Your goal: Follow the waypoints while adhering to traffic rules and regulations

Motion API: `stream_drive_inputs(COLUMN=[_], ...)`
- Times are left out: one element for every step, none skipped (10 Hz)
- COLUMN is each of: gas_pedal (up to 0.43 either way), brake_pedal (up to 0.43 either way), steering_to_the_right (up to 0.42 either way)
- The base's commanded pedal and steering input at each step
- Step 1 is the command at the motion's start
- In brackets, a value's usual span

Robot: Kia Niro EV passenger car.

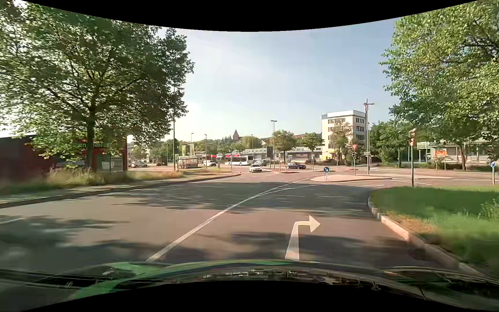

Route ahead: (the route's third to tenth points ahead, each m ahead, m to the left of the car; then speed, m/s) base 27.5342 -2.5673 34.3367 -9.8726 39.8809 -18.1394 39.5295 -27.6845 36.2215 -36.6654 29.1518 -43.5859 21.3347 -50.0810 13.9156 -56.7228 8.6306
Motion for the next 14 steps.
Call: stream_drive_inputs(gas_pedal=[0.0,0.0,0.0,0.0,0.0,0.0,0.0,0.0,0.0,0.0,0.0,0.0,0.0,0.0], brake_pedal=[0.03,0.03,0.03,0.055,0.152,0.177,0.213,0.238,0.238,0.226,0.201,0.177,0.122,0.037], steering_to_the_right=[0.1,0.1,0.1,0.1,0.1,0.1,0.1,0.1,0.101,0.103,0.107,0.112,0.117,0.122])
